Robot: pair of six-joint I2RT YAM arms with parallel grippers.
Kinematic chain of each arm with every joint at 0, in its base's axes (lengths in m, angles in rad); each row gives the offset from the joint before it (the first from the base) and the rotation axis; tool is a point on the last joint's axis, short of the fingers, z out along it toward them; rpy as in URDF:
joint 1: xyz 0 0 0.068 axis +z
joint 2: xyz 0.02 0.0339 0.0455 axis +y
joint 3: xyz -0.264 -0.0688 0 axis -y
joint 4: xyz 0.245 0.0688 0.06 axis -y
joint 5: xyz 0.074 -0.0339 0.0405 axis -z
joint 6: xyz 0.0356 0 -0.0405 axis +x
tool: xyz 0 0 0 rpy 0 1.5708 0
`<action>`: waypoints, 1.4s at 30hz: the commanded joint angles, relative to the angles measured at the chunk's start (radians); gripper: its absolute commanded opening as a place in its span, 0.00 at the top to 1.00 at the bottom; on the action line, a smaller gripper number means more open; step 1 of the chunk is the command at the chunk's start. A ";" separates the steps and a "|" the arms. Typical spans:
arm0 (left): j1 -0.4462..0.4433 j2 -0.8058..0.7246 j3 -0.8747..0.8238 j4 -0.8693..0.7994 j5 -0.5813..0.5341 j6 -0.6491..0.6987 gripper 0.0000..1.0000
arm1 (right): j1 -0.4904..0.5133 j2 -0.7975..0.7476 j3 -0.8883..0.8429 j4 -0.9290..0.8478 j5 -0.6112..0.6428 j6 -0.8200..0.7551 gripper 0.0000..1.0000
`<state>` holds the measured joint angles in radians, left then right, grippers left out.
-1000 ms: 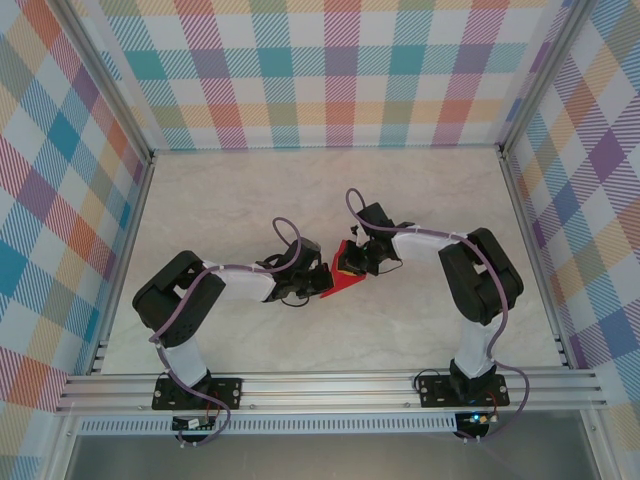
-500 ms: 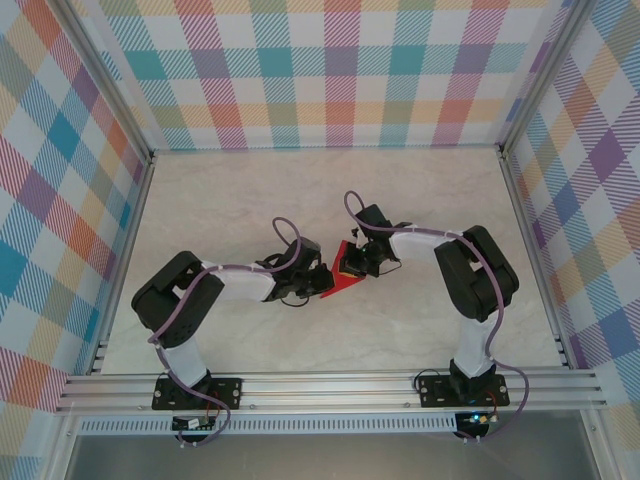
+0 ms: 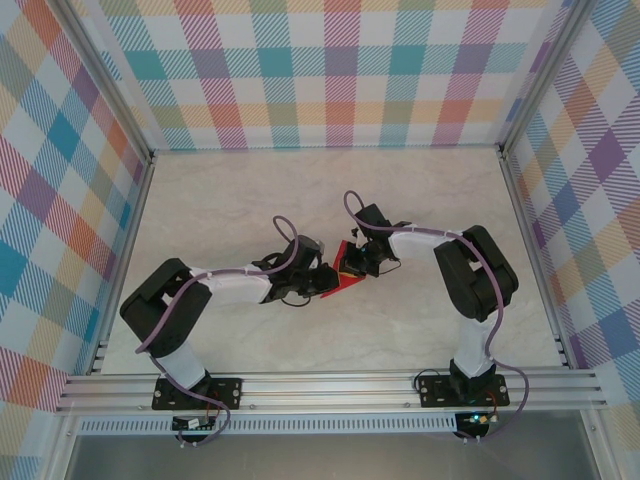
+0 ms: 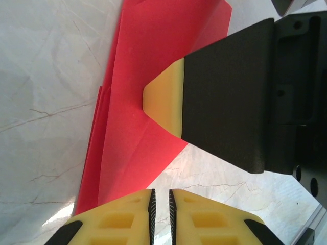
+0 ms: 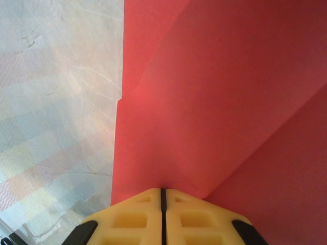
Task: Fold a paper plane with a square sheet of paper (pick it up from the middle)
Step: Fourth fold the wing at the center of the table.
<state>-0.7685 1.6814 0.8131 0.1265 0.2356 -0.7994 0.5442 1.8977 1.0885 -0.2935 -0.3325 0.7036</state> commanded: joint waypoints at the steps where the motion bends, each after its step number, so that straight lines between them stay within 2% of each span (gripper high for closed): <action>1: -0.006 0.033 0.022 -0.046 0.014 -0.016 0.82 | 0.000 0.064 -0.004 -0.074 0.084 0.019 0.92; 17: -0.005 0.053 0.040 -0.168 -0.077 -0.013 0.82 | 0.000 0.074 -0.001 -0.088 0.104 0.026 0.93; 36: -0.006 0.029 -0.032 -0.218 -0.038 -0.023 0.82 | 0.000 0.084 0.002 -0.097 0.110 0.031 0.93; 42: -0.006 -0.003 -0.040 -0.291 -0.093 -0.014 0.83 | 0.001 0.089 0.001 -0.097 0.113 0.033 0.93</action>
<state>-0.7708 1.7020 0.8108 -0.0029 0.1822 -0.8154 0.5442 1.9106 1.1114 -0.3241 -0.3298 0.7250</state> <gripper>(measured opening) 0.173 0.074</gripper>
